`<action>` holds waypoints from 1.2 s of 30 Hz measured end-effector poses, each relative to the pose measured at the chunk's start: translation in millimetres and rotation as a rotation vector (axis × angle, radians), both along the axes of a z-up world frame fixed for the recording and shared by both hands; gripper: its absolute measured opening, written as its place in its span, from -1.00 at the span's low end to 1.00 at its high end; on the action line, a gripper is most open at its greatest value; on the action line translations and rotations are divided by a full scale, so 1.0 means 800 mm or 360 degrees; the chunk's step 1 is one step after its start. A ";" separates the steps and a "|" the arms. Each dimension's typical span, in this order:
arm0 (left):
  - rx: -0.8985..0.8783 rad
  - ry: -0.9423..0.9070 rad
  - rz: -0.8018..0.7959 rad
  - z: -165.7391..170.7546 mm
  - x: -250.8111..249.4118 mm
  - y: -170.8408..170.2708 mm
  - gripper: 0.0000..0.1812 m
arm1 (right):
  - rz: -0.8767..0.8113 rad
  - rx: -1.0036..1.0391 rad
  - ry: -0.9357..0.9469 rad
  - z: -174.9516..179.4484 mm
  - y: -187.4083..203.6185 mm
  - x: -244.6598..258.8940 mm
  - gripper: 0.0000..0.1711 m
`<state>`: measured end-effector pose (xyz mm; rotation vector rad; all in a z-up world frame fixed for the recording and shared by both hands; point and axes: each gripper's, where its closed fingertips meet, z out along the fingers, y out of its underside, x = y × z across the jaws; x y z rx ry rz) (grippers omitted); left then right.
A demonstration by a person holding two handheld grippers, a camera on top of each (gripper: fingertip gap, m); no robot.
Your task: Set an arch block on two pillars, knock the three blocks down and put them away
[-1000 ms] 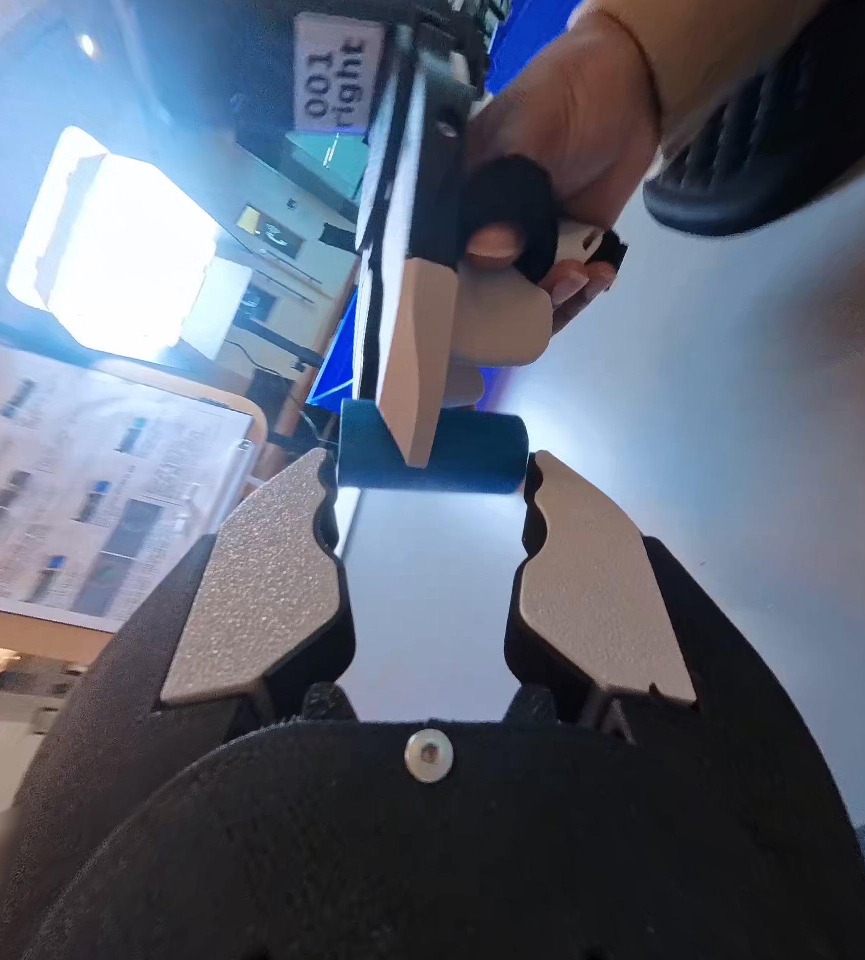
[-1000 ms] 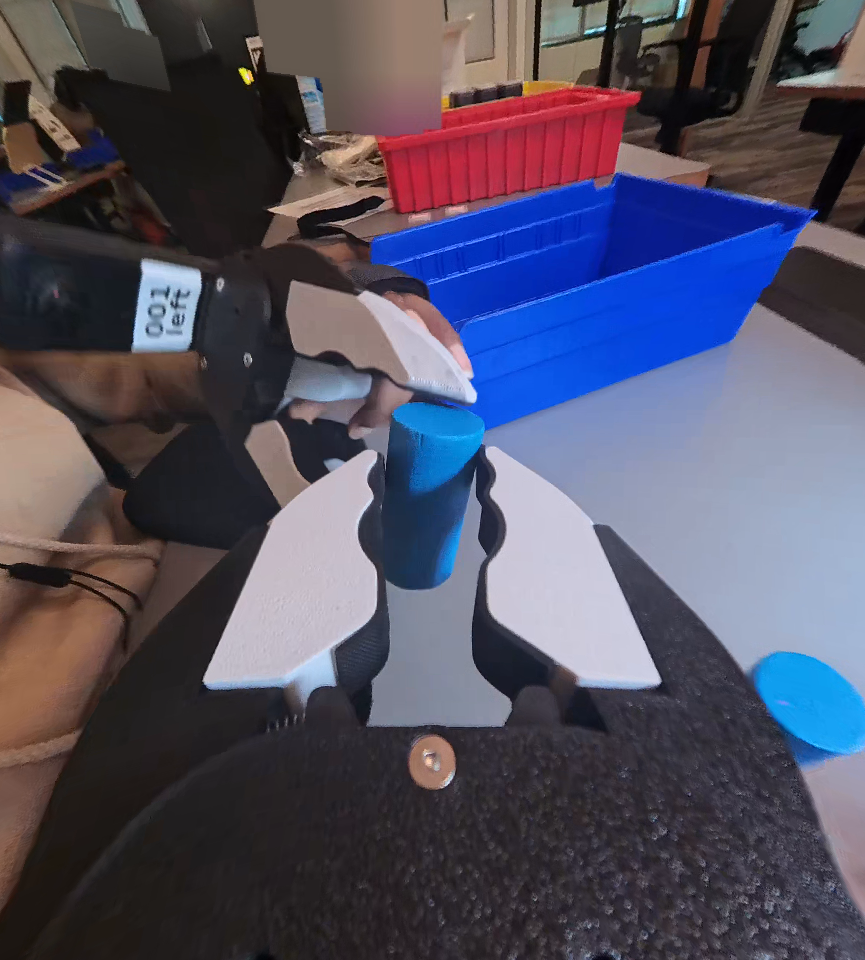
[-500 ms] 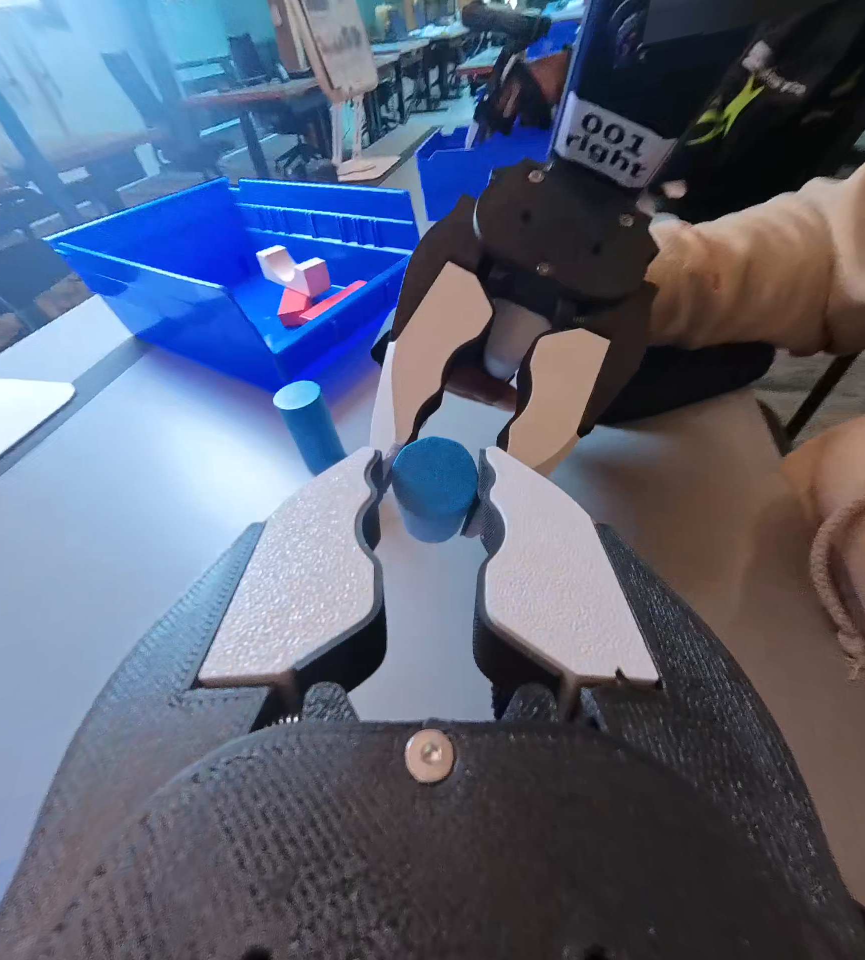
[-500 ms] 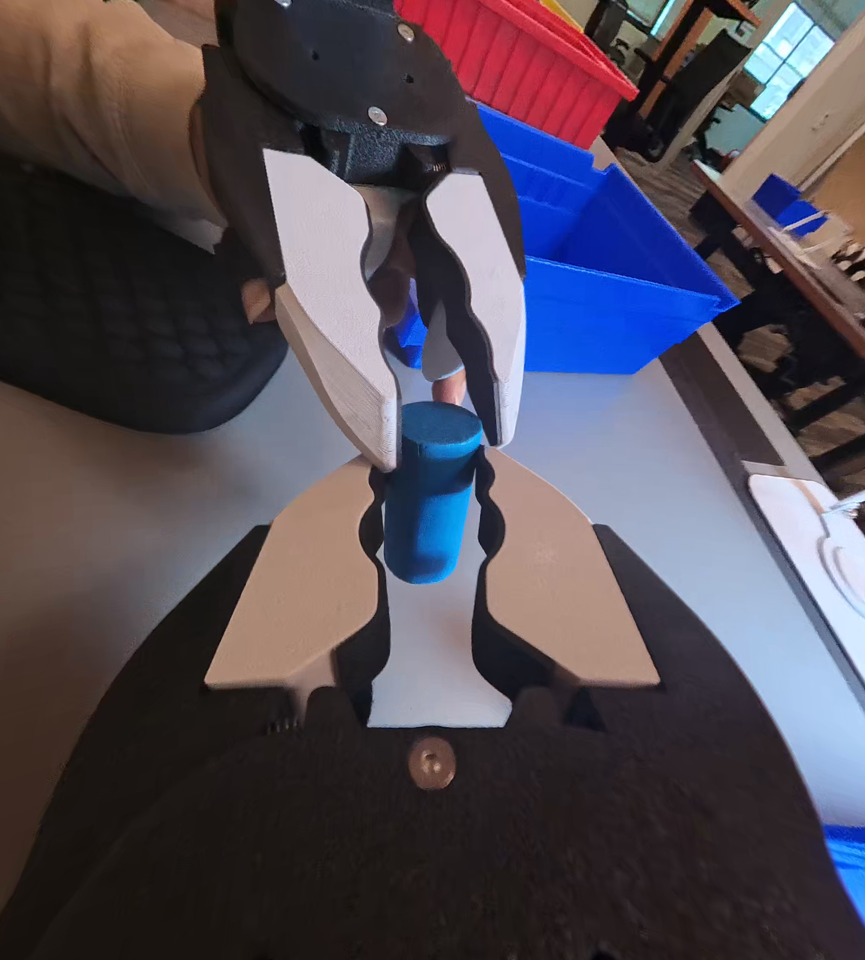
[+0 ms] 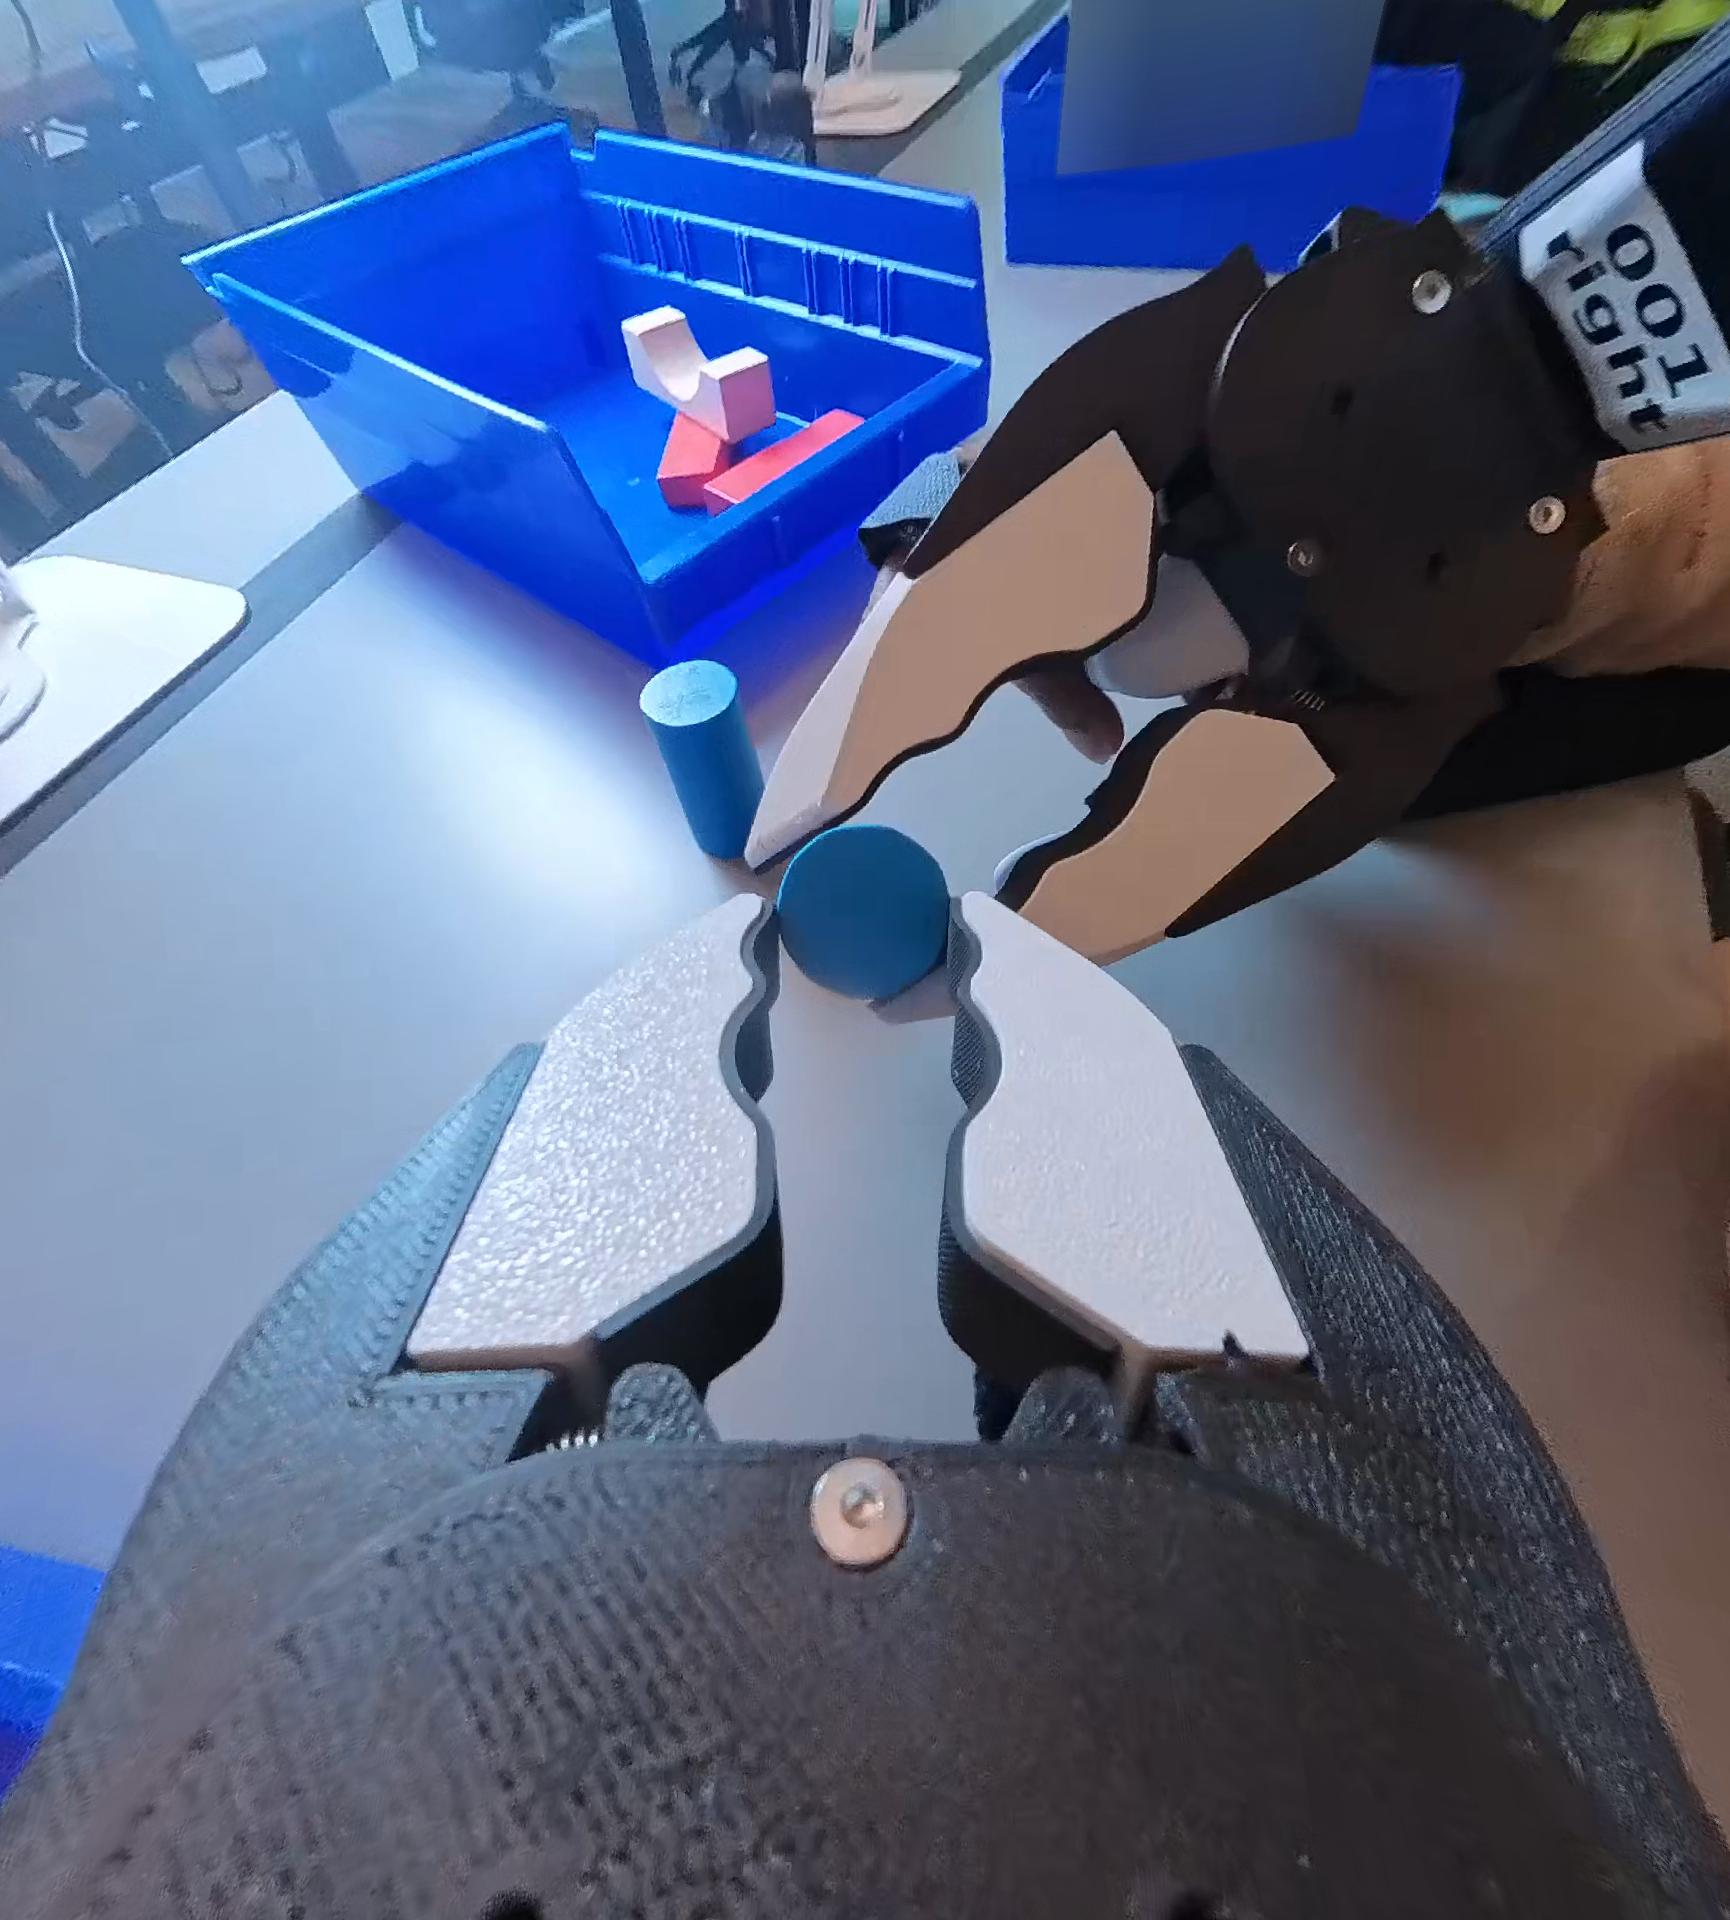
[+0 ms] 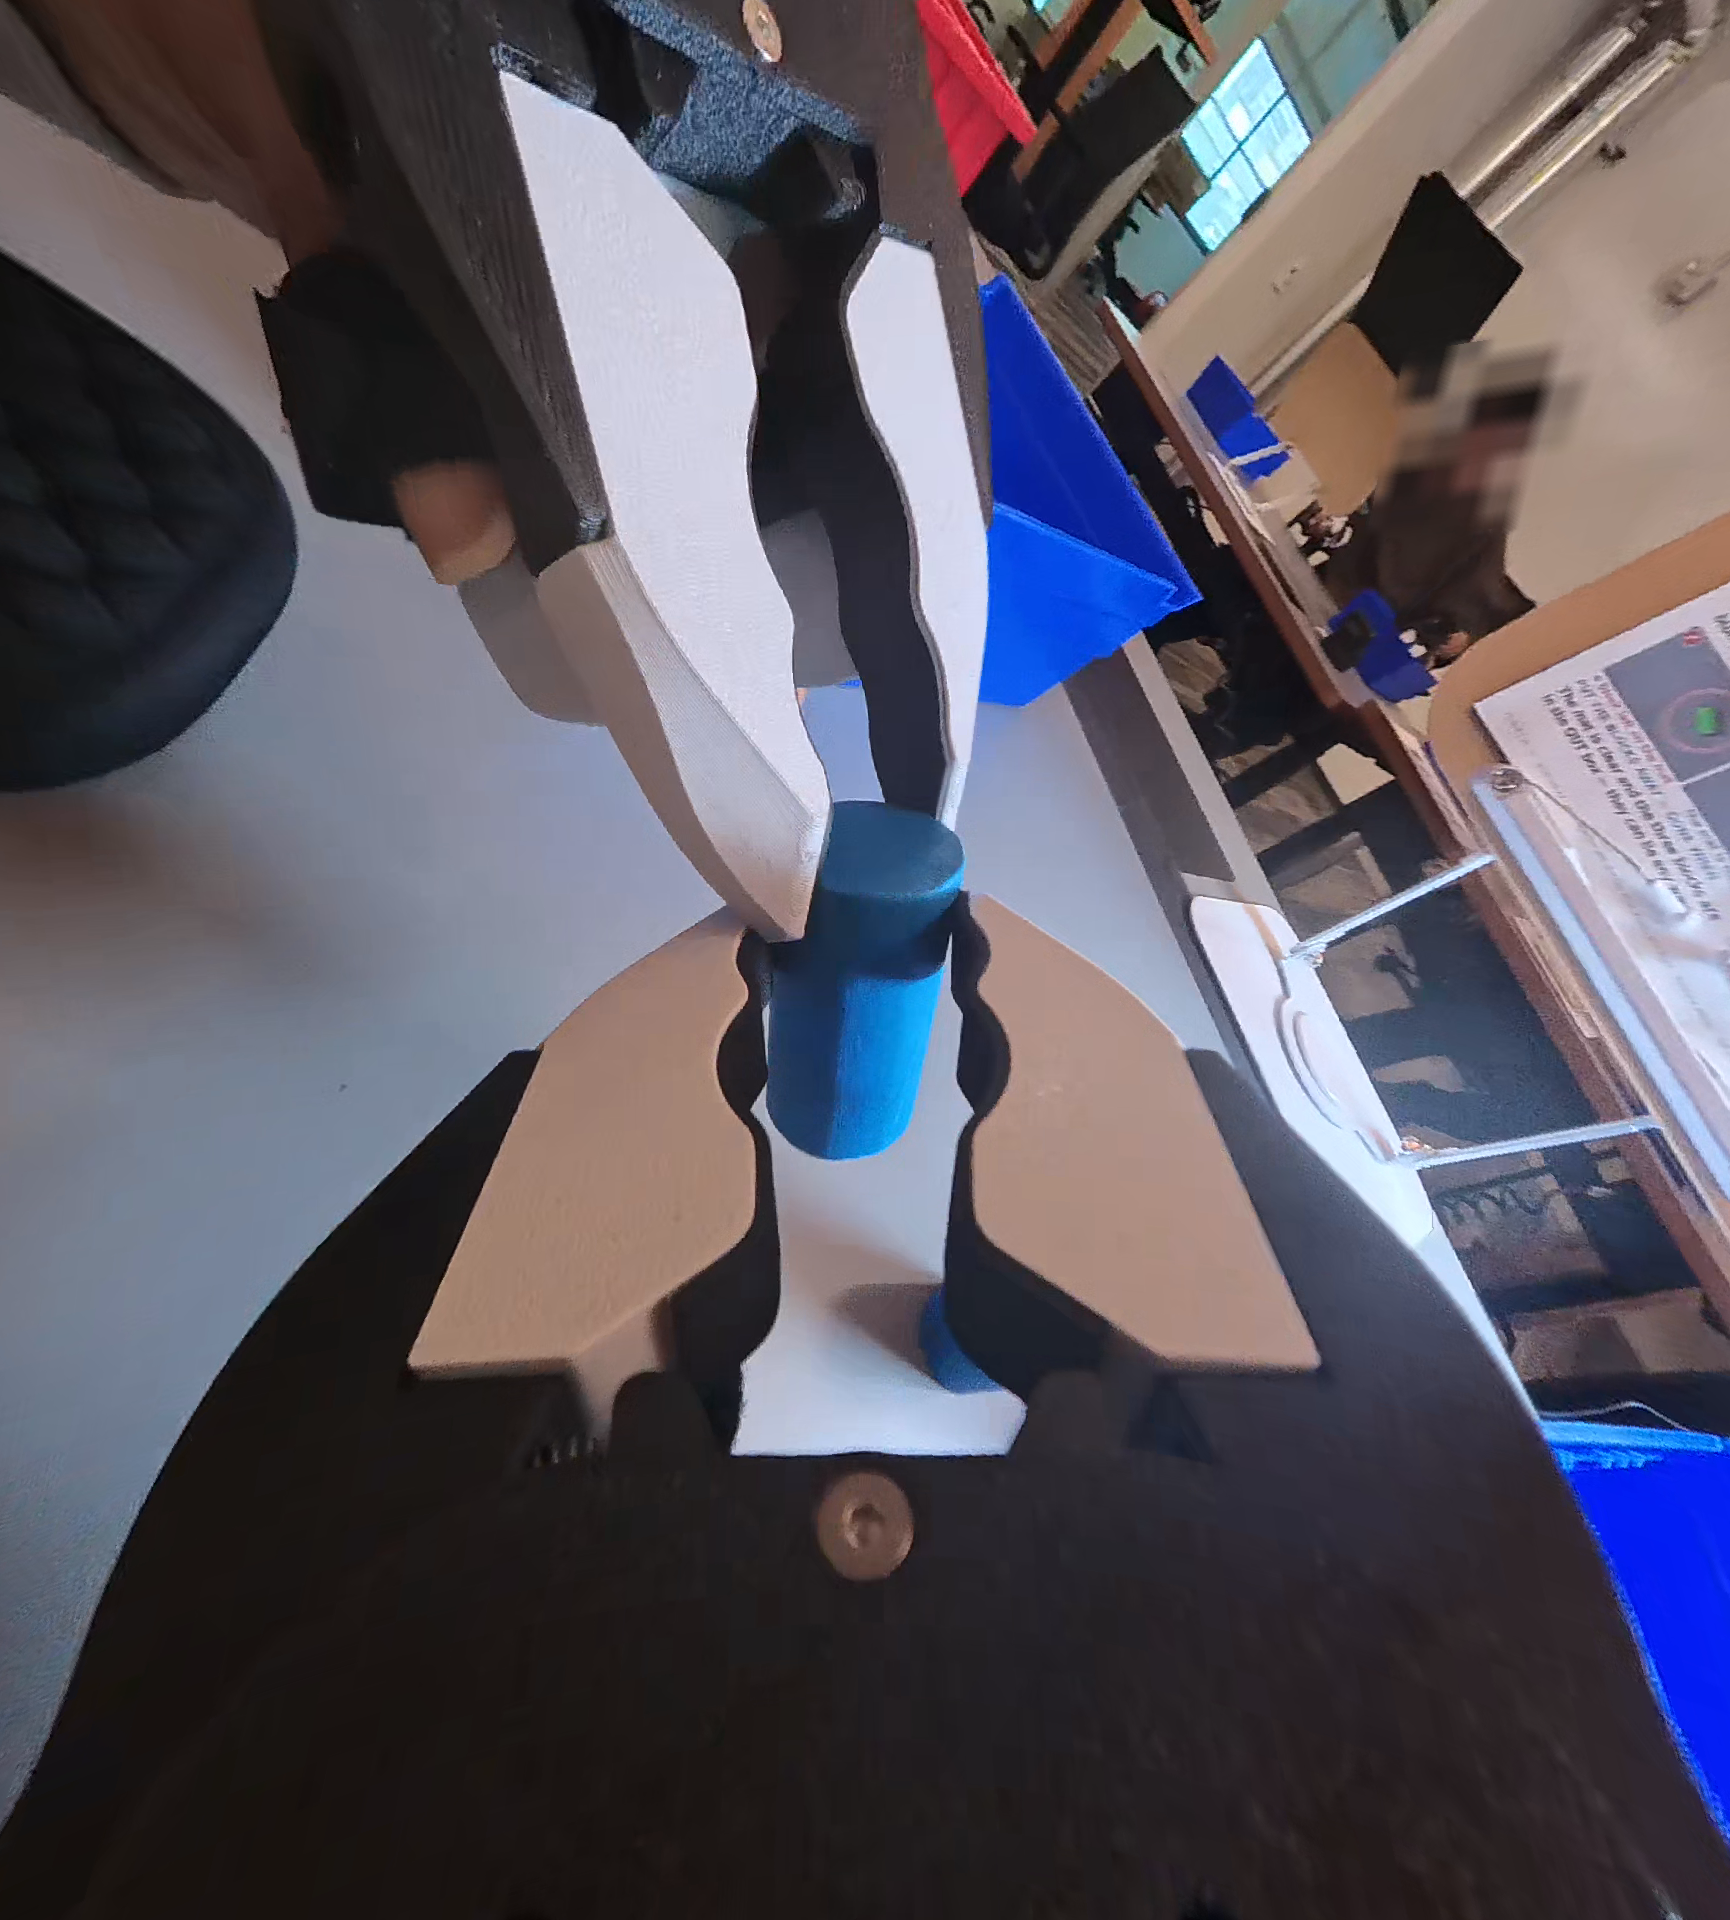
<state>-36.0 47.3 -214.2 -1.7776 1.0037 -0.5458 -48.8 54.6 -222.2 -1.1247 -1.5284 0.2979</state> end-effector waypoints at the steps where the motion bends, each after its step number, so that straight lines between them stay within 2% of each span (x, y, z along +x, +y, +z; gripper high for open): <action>1: 0.0004 0.0031 0.0000 0.002 0.000 0.001 -0.66 | -0.0012 -0.0002 0.0030 0.004 0.001 0.000 -0.61; 3: 0.0034 0.0056 -0.0010 0.015 0.000 0.005 -0.66 | -0.0041 -0.0032 0.0116 0.019 0.006 0.002 -0.61; 5: 0.0080 0.0137 0.0020 0.034 -0.007 0.019 -0.66 | -0.0085 -0.0111 0.0205 0.035 0.017 0.010 -0.46; 7: 0.0071 0.0278 0.0036 0.048 -0.018 0.037 -0.66 | -0.0129 -0.0212 0.0339 0.056 0.033 0.026 -0.44; 9: -0.0020 0.0382 0.0039 0.051 -0.024 0.057 -0.66 | -0.0194 -0.0322 0.0448 0.070 0.054 0.046 -0.40; 12: -0.0166 0.0558 0.0027 0.034 -0.028 0.088 -0.66 | -0.0282 -0.0443 0.0527 0.077 0.084 0.074 -0.39; 16: -0.0458 0.0607 -0.0046 -0.010 -0.019 0.111 -0.66 | -0.0383 -0.0547 0.0448 0.056 0.111 0.095 -0.40; 21: -0.0599 0.0724 -0.0066 -0.051 -0.018 0.124 -0.66 | -0.0414 -0.0591 0.0351 0.036 0.118 0.094 -0.41; 30: -0.0691 0.0760 -0.0063 -0.060 -0.028 0.115 -0.65 | -0.0405 -0.0612 0.0313 0.031 0.114 0.091 -0.42; 36: -0.0782 0.0693 -0.0076 -0.061 -0.026 0.110 -0.65 | -0.0453 -0.0768 0.0115 -0.007 0.117 0.093 -0.41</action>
